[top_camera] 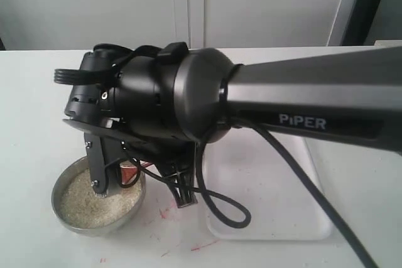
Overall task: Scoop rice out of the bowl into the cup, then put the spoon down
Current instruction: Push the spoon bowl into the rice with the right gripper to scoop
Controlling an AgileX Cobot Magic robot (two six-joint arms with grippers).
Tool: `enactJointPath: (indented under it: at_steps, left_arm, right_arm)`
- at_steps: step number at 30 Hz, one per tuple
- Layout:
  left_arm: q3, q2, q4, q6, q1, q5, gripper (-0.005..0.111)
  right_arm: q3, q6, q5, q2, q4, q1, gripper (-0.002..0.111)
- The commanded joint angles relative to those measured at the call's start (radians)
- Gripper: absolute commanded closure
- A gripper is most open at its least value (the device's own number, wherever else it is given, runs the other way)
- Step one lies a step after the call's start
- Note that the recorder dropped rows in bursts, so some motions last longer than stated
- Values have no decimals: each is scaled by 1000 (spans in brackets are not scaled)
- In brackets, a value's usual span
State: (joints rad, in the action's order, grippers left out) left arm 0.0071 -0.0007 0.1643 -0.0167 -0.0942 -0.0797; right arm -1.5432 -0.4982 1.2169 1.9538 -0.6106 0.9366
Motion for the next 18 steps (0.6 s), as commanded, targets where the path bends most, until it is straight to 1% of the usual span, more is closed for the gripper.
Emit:
enactJointPath:
  at_steps: [1, 18]
  left_arm:
    - [-7, 1, 7, -2, 2, 3, 92]
    - [-7, 1, 7, -2, 2, 3, 92]
  right_arm:
    - [-5, 9, 4, 4, 31, 0, 108]
    - [-5, 34, -22, 4, 154, 0, 108]
